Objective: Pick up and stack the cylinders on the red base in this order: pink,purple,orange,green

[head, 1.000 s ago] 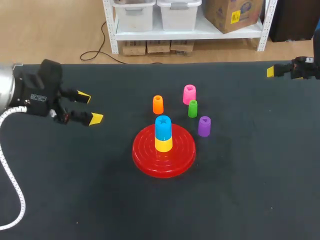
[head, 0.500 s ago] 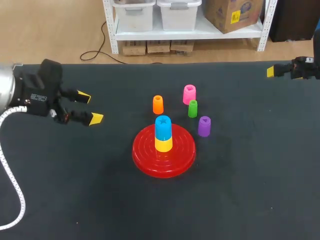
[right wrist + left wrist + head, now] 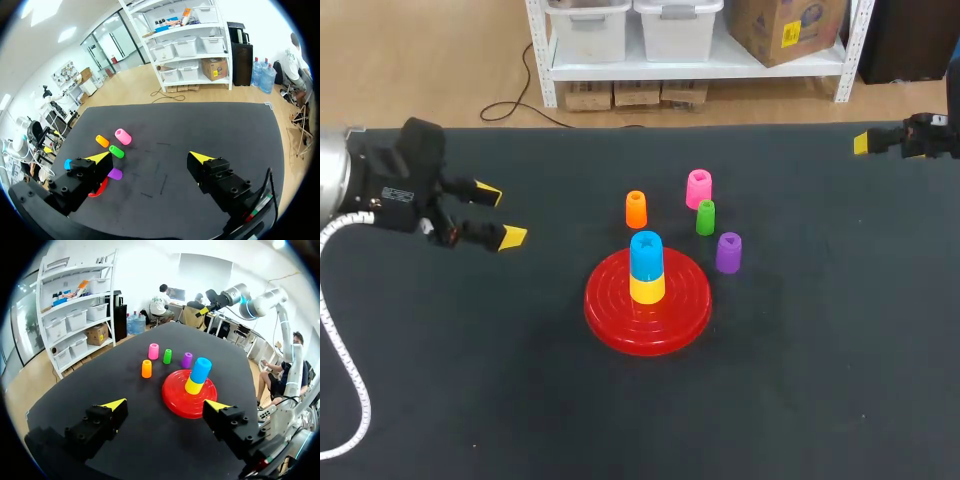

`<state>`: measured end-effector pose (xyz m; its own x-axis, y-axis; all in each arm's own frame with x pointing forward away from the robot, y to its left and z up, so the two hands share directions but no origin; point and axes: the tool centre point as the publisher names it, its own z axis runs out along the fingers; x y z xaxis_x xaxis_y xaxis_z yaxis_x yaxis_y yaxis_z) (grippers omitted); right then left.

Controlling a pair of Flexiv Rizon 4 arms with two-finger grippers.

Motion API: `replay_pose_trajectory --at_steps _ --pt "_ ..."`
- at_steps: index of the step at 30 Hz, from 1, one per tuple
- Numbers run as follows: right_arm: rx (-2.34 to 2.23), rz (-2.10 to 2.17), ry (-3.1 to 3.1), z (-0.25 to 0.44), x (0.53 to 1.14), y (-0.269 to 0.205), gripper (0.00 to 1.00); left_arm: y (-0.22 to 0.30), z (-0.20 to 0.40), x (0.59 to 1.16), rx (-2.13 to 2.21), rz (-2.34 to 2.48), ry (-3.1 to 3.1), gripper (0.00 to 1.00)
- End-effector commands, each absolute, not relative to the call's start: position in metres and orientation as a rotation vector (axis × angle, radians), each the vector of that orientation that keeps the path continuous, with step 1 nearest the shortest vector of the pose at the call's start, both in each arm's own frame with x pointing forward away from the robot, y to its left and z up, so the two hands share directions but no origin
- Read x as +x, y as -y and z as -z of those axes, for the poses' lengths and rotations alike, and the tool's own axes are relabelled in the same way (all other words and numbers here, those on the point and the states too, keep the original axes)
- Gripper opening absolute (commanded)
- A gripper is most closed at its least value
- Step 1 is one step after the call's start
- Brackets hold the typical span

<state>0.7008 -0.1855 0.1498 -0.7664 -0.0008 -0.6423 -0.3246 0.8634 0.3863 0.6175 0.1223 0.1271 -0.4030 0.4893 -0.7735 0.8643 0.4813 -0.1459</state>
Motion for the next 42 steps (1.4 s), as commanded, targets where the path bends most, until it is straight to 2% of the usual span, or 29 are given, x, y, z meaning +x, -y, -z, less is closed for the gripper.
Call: replay_pose_trajectory --at_steps 1,12,22,30,42 --pt "-0.244 -0.669 -2.388 -0.149 0.705 0.180 1.00 -0.124 -0.126 0.617 1.111 0.721 -2.049 1.00" --pt "-0.412 -0.429 -2.567 -0.149 0.762 0.102 1.00 -0.124 -0.126 0.617 1.111 0.721 -2.049 1.00" --pt "-0.592 -0.333 -2.711 -0.111 0.785 0.023 1.00 -0.124 -0.126 0.617 1.111 0.721 -2.049 1.00" --pt "-0.606 -0.322 -2.788 -0.074 0.785 -0.003 1.00 -0.124 -0.126 0.617 1.111 0.721 -2.049 1.00" --pt "-0.642 -0.184 -2.858 -0.045 0.791 -0.015 1.00 -0.124 -0.126 0.617 1.111 0.721 -2.049 1.00"
